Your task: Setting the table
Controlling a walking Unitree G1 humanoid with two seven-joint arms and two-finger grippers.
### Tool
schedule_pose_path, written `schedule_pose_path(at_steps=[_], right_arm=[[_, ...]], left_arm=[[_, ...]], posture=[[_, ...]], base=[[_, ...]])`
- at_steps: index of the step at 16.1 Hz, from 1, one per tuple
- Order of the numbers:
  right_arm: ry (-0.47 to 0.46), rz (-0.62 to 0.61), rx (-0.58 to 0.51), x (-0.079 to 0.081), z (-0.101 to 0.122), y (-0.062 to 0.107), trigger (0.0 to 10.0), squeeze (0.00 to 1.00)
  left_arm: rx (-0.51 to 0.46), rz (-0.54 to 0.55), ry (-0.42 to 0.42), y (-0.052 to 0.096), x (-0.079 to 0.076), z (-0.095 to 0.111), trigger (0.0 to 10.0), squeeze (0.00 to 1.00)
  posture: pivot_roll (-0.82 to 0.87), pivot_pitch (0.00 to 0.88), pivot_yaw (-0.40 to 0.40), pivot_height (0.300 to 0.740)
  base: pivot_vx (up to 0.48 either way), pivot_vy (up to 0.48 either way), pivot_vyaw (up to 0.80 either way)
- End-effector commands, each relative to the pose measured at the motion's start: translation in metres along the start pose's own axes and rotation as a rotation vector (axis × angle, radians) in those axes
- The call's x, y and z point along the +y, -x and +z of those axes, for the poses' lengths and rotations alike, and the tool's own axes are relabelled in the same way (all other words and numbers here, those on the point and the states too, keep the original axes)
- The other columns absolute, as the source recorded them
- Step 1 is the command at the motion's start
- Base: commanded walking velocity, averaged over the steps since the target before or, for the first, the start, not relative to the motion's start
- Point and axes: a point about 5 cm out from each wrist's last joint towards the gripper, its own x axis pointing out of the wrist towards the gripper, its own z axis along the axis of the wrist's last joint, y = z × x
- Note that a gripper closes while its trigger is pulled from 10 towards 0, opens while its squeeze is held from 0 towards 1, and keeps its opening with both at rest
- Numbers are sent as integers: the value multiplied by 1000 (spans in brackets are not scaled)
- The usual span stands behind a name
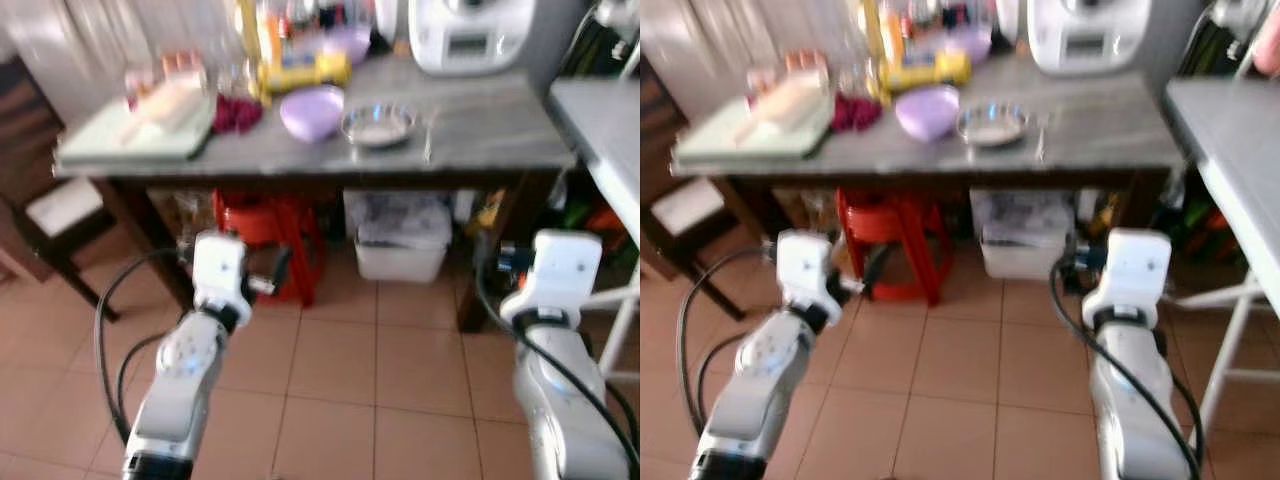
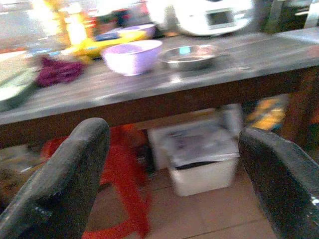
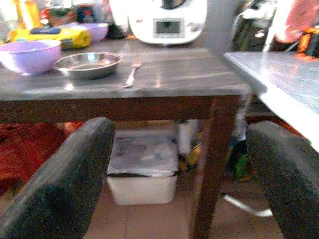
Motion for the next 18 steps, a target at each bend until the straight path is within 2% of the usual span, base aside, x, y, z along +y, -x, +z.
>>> schedule_pose_path(at_steps=[1,10,18], right_arm=[[-9,17,-3,4,1,1,10000,0],[-7,23,0,4,0,1,10000,0],[-7,24,1,5,0,0,10000,0]], left_arm=[[-2,-2,-10,0,3,2,10000,0],[2,-23,-8,-1,2,2,10000,0],[5,-28,-7,-1,1,2,10000,0]], posture=[[-171,110,101,740],[-171,108,100,740],[-170,108,103,740]], base=[[0,0,0],[0,-235,0],[0,-335,0]])
